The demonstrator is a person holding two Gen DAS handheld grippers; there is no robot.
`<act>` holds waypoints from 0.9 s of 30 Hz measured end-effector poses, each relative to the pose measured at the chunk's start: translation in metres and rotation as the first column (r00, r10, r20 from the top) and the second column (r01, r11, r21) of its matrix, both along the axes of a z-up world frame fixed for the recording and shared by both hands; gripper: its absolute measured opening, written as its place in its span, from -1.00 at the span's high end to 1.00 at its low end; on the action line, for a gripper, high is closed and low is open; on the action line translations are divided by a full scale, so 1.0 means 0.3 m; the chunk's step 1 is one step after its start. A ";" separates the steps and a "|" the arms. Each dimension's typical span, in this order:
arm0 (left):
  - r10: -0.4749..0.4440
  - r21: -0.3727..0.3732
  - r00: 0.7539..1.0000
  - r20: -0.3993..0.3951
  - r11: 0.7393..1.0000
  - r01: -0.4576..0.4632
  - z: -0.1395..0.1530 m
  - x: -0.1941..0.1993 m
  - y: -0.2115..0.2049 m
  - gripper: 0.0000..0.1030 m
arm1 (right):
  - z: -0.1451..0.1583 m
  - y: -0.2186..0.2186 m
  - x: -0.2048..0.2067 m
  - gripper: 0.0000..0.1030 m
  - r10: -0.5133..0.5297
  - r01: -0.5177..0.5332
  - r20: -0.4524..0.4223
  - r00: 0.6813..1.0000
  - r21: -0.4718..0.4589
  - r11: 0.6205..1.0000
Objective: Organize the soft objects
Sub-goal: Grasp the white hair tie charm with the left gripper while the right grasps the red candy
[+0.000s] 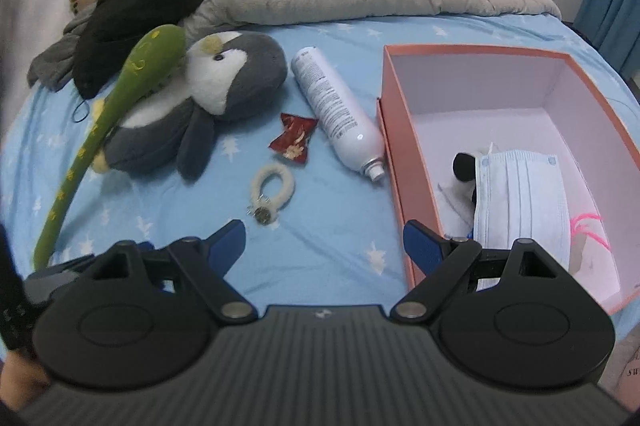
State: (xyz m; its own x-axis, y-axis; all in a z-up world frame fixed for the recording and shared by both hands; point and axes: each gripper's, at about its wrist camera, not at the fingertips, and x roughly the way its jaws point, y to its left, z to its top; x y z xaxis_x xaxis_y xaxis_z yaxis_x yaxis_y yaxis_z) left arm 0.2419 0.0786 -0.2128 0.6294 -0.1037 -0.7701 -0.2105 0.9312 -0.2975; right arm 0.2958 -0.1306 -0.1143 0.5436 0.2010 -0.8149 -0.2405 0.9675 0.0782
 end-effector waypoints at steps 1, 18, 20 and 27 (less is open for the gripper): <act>-0.005 -0.002 1.000 0.001 1.000 0.005 -0.006 0.010 -0.004 0.05 | -0.008 0.000 0.017 -0.70 -0.022 0.022 0.003 1.000 -0.003 1.000; -0.119 -0.084 0.991 0.064 0.989 0.124 -0.147 0.232 -0.087 0.06 | -0.184 0.086 0.324 -0.70 0.036 -0.019 -0.062 0.997 0.259 0.966; -0.120 -0.095 0.991 0.059 0.988 0.125 -0.171 0.247 -0.088 0.06 | -0.215 0.096 0.350 -0.66 0.021 0.003 -0.081 0.997 0.287 0.958; -0.138 -0.128 0.988 0.072 0.981 0.146 -0.217 0.282 -0.094 0.11 | -0.318 0.132 0.420 -0.30 0.013 0.029 -0.137 0.990 0.301 0.953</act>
State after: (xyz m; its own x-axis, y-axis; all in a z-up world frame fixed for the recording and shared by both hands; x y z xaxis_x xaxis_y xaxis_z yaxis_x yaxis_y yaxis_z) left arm 0.3264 0.0503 -0.2778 0.6475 -0.2941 -0.7030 -0.0558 0.9017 -0.4287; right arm 0.4219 -0.0910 -0.2097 0.4343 0.4452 -0.7830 -0.1998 0.8953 0.3982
